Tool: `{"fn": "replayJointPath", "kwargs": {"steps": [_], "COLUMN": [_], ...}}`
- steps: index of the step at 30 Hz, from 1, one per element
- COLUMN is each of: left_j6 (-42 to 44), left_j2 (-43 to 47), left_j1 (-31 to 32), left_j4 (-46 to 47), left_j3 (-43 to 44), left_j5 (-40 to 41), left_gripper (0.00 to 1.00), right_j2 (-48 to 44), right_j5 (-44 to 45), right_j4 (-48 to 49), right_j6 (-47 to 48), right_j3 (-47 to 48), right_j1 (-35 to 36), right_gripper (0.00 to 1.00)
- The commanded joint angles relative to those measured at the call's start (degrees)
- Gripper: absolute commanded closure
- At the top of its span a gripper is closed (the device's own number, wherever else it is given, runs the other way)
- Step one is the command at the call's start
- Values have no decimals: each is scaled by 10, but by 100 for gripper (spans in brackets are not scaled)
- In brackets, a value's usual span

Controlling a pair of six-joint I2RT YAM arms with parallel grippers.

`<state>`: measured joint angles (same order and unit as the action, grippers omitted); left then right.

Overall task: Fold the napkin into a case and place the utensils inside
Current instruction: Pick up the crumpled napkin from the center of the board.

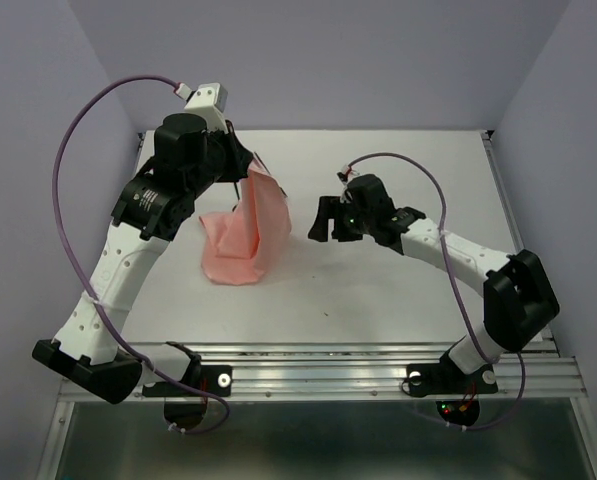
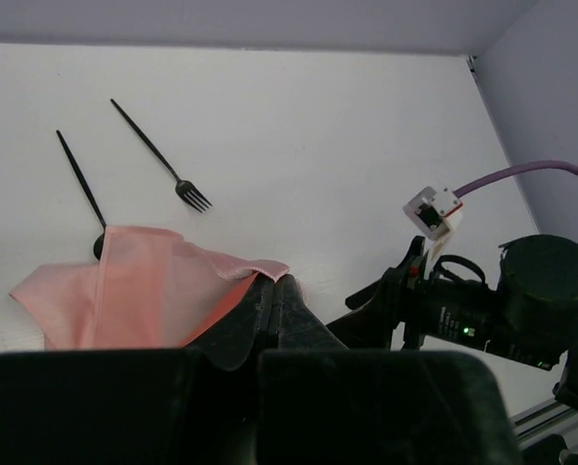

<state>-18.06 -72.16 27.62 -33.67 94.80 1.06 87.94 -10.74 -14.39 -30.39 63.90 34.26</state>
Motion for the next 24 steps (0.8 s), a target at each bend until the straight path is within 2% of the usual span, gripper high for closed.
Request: {"fn": "replayJointPath", "kwargs": {"steps": [1,8,15,20,22,23,24], "left_j6": [7,8,17,32,35,35,36], "left_j2": [18,31,47,54,65,73,76], "left_j1": [-4,-4,-4,-3,-4,-3,-3], "left_j4": [19,11,-3,-18,-16,-14,-15], "left_j3": [28,35,35,37,34,29,28], "left_j5": [3,2,4,-1,-3,-6,-6], "left_gripper": [100,100,100,100,100,100,100], "right_j2": [36,100,146,173,172,165,161], "right_j5": [-11,-5,14,-7,-43,-79,-86], "right_j4": [82,134,223,279,341,414,443], "right_j6": [61,154,227,278,322,327,327], "right_j3": [4,23,32,32,2,-18,-51], "right_j1": [47,90,90,90,90,90,90], "right_gripper": [22,14,12,13,16,16,16]}}
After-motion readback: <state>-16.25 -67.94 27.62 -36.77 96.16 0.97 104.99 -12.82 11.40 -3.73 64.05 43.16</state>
